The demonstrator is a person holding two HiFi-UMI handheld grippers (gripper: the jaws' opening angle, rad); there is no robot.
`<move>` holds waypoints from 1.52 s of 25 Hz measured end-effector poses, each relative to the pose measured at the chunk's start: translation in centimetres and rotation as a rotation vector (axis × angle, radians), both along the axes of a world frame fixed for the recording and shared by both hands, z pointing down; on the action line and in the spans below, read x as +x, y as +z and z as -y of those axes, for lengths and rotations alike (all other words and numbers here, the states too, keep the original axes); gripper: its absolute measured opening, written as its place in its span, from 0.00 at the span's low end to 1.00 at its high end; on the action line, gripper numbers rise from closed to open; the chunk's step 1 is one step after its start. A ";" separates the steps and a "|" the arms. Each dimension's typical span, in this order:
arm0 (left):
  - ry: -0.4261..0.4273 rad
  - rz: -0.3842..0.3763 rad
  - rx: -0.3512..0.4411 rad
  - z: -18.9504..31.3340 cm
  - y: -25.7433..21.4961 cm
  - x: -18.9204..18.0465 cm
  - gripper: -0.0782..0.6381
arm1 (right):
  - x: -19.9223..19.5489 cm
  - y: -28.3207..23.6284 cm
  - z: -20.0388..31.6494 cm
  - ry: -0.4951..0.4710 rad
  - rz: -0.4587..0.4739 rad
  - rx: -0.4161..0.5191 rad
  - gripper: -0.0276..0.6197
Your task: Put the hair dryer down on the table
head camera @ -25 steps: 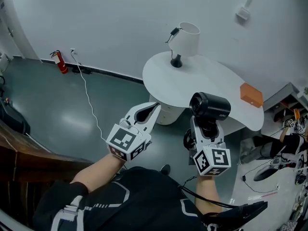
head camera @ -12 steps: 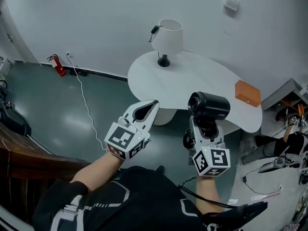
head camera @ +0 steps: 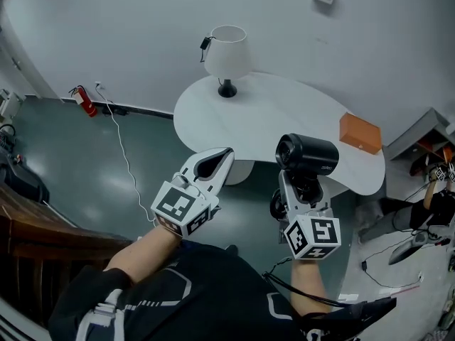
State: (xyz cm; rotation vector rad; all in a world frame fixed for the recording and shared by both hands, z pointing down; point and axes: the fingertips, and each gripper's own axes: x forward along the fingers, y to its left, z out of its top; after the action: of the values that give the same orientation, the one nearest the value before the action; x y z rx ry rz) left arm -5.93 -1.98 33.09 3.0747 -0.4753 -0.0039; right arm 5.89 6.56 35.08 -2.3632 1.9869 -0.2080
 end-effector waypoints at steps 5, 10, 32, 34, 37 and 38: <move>0.016 0.029 0.003 -1.0 0.5 1.8 0.12 | 2.3 0.3 -1.2 0.023 0.009 0.004 0.45; 0.019 0.030 0.005 -0.8 0.5 3.0 0.12 | 3.4 0.3 -1.8 0.039 0.005 0.010 0.45; 0.128 -0.020 -0.038 5.5 0.8 12.7 0.12 | 10.9 1.3 3.8 0.147 0.011 -0.057 0.45; 0.133 -0.023 -0.041 6.4 0.8 13.7 0.12 | 11.9 1.5 4.6 0.153 0.013 -0.068 0.45; 0.138 -0.002 -0.050 8.0 1.5 15.1 0.12 | 13.4 2.0 6.2 0.165 0.015 -0.081 0.45; 0.140 0.005 -0.057 8.6 1.8 15.5 0.12 | 13.8 2.2 6.7 0.169 0.019 -0.084 0.45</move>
State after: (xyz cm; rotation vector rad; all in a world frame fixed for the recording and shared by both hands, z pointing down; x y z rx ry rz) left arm 9.54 -10.60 34.84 3.0449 -0.2554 0.0199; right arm 19.66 -0.18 37.24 -2.5539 1.7926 -0.3103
